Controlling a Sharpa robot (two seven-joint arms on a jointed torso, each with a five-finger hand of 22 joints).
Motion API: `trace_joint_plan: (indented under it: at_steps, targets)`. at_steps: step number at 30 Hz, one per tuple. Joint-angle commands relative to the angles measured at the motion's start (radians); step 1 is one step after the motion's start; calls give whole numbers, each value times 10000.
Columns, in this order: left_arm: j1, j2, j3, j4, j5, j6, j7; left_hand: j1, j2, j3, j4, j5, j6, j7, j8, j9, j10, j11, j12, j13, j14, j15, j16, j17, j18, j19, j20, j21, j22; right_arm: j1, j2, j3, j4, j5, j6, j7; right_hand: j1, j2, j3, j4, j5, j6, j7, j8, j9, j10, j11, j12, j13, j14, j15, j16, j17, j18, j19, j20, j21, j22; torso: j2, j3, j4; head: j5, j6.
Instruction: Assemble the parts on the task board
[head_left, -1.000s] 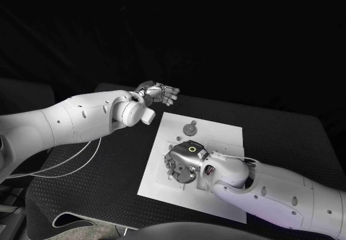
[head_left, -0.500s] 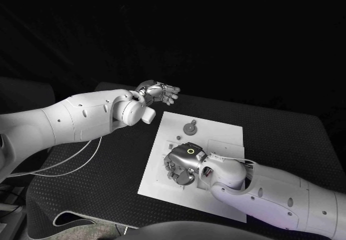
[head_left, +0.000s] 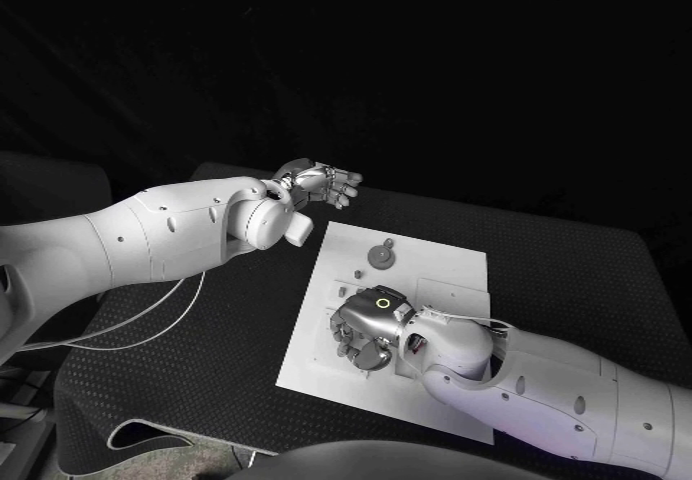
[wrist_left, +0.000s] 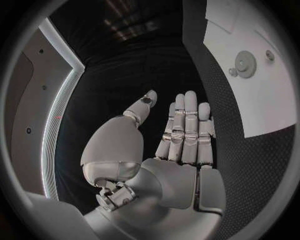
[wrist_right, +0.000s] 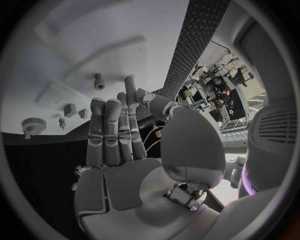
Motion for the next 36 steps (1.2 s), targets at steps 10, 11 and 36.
trace_joint_plan:
  at_steps: [10,11,36]
  targets:
    - [12,-5,7,33,46,141,54,-78,-1,-2,67,-39,-58,-16,61,-20,-34,-3,32,-10,82,12,-57,23,159,24,1,-39,19,-28,15,-136,-196,-166,374,-28,146,72,45,-57,67,94,-3,46,20,64,20,25,14,15,-67,20,-20,154,-3,-43,40,183,3,5,-3,23,-26]
    - [12,-4,7,32,46,136,54,-78,-2,-2,67,-39,-59,-16,61,-21,-35,-3,32,-10,83,12,-58,24,159,24,1,-39,19,-28,27,-156,-213,-159,386,-22,144,73,46,-59,67,93,-3,44,21,63,20,23,14,14,-66,20,-21,154,-5,-42,41,183,3,5,-3,23,-26]
    - [14,-24,6,51,46,175,23,-73,-8,1,68,-41,-63,-15,73,-28,-36,-3,34,-10,85,12,-72,45,160,25,2,-47,32,-27,68,-330,-352,713,65,171,-683,-473,-296,-49,75,-737,370,-522,-113,-798,381,-560,-110,-216,262,-36,-218,154,-275,99,56,187,-2,-7,-7,-11,-69]
